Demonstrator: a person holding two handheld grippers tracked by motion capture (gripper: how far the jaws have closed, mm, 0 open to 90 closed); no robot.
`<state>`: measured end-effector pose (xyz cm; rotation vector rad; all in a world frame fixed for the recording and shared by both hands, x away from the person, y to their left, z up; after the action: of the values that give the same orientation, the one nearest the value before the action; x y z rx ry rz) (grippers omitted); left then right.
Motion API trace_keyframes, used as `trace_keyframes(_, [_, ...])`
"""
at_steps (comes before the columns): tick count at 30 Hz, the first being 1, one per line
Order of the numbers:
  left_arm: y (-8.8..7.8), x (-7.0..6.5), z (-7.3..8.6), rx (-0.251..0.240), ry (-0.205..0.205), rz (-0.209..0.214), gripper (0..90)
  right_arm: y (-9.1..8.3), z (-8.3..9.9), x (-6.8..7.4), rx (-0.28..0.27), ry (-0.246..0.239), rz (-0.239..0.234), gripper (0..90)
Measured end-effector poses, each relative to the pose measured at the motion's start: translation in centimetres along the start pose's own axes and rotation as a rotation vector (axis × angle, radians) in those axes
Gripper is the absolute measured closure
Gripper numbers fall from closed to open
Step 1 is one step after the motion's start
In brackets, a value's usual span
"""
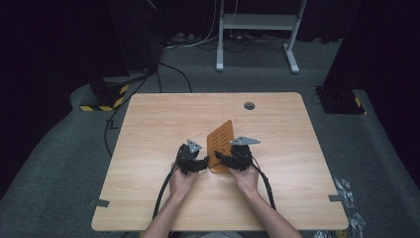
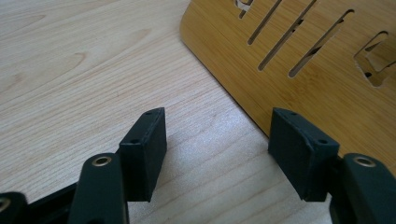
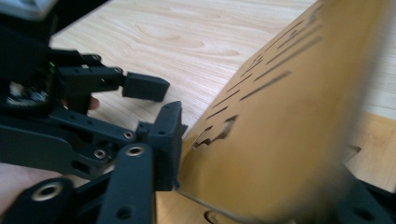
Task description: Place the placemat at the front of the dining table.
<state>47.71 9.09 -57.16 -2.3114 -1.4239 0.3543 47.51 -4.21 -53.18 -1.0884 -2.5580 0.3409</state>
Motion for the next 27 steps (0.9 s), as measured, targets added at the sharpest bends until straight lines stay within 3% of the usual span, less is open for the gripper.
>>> trace_keyframes(11, [-0.27, 0.32, 0.11, 0.002, 0.008, -0.018, 32.1, -0.18, -0.40, 0.56, -0.010, 0.063, -0.065, 69.8])
trace_keyframes(15, [-0.47, 0.59, 0.13, -0.009, -0.013, -0.025, 32.3, -0.24, -0.45, 0.82, -0.010, 0.052, -0.083, 72.9])
trace_keyframes(23, [-0.59, 0.72, 0.22, -0.004, -0.017, -0.030, 32.2, -0.31, -0.43, 0.91, -0.003, 0.070, -0.093, 75.2])
trace_keyframes(27, [-0.64, 0.88, 0.22, -0.004, -0.026, -0.029, 31.7, -0.43, -0.50, 0.89, -0.002, 0.054, -0.093, 78.1])
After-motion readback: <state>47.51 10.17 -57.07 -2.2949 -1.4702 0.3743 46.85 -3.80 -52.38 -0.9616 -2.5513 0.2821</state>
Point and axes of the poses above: each handheld gripper's, and its own axes: y roughly forward along the jaws, z roughly out of its underside, x roughly to its left, the point moved 7 cm from there along y, roughly forward along the jaws, and after that the axes turned 13 degrees about -x, right-handed, at the moved point
